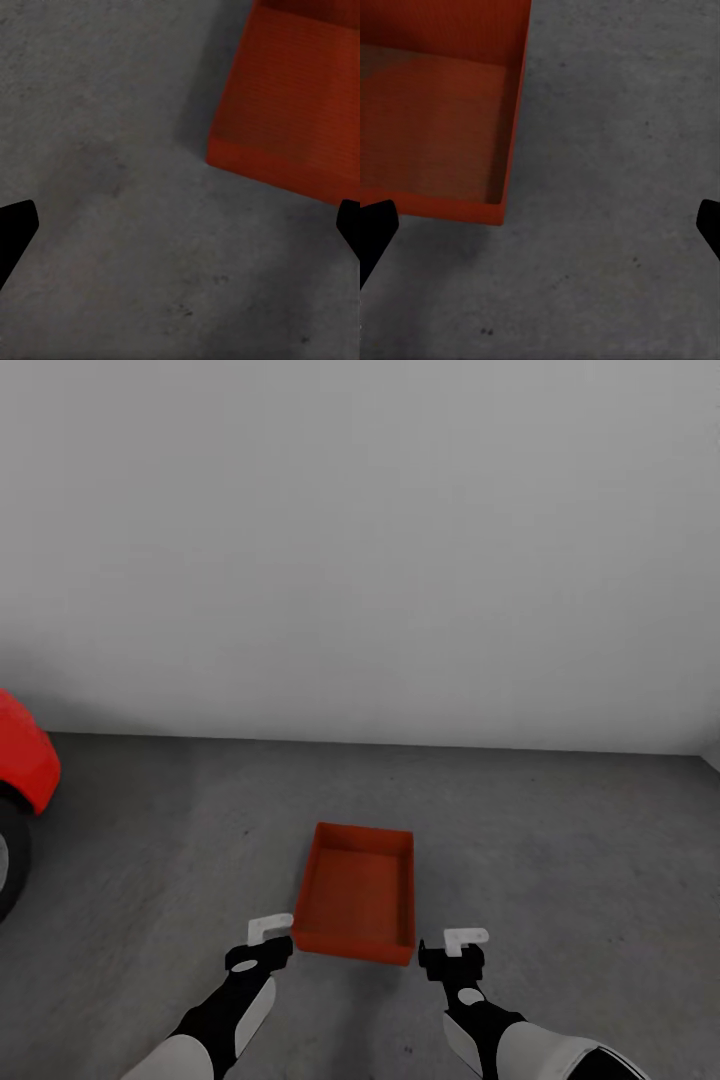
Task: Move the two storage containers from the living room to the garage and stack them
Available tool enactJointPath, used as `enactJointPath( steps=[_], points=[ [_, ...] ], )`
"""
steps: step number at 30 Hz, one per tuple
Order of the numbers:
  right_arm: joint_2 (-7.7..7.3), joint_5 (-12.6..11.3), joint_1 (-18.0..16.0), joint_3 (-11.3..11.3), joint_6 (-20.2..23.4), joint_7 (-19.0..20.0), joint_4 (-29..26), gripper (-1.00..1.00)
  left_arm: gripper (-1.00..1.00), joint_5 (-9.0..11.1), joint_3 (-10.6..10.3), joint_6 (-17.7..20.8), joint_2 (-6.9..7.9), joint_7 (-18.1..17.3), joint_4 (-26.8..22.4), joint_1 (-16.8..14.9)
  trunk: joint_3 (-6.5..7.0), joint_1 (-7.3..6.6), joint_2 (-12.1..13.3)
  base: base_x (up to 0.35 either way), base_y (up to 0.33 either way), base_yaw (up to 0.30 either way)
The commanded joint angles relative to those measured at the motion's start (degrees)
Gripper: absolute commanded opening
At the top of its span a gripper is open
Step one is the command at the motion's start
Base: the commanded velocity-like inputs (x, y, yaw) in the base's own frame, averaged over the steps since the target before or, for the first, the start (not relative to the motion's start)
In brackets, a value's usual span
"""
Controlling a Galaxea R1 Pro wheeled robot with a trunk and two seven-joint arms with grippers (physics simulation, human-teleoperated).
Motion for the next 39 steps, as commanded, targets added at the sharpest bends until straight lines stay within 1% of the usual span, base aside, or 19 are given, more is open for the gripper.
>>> enactJointPath(
  steps=[1,18,34,36,37,39],
  points=[
    [0.02,-0.44,-0.03,0.48,-0.14,-0.18,0.04,1.00,1.00,0.55,-0.45,0.29,0.06,0.48,-0.12,-0.01,0.14,-0.23,0.39,0.000,0.000,0.000],
    [0.11,-0.44,-0.03,0.48,-0.14,-0.18,0.04,1.00,1.00,0.52,-0.40,0.29,0.07,0.43,-0.12,-0.01,3.19,-3.96,7.21,0.000,0.000,0.000],
    [-0.42,-0.56,-0.02,0.41,-0.40,0.22,0.04,1.00,1.00,0.59,-0.34,0.29,0.25,0.39,0.11,-0.01,6.06,-7.48,13.63,0.000,0.000,0.000],
    [-0.92,-0.55,-0.02,0.40,-0.40,0.22,0.04,1.00,1.00,0.63,-0.32,0.29,0.33,0.28,0.14,-0.01,6.42,-7.91,14.43,0.000,0.000,0.000],
    [-2.04,-0.54,-0.03,0.42,-0.37,0.17,0.04,1.00,1.00,0.65,-0.34,0.32,0.37,0.24,0.16,-0.01,6.60,-8.13,14.83,0.000,0.000,0.000],
    [-3.61,-0.57,-0.03,0.44,-0.32,0.09,0.04,1.00,1.00,0.65,-0.41,0.36,0.39,0.28,0.17,-0.01,6.96,-8.57,15.63,0.000,0.000,0.000]
  ],
)
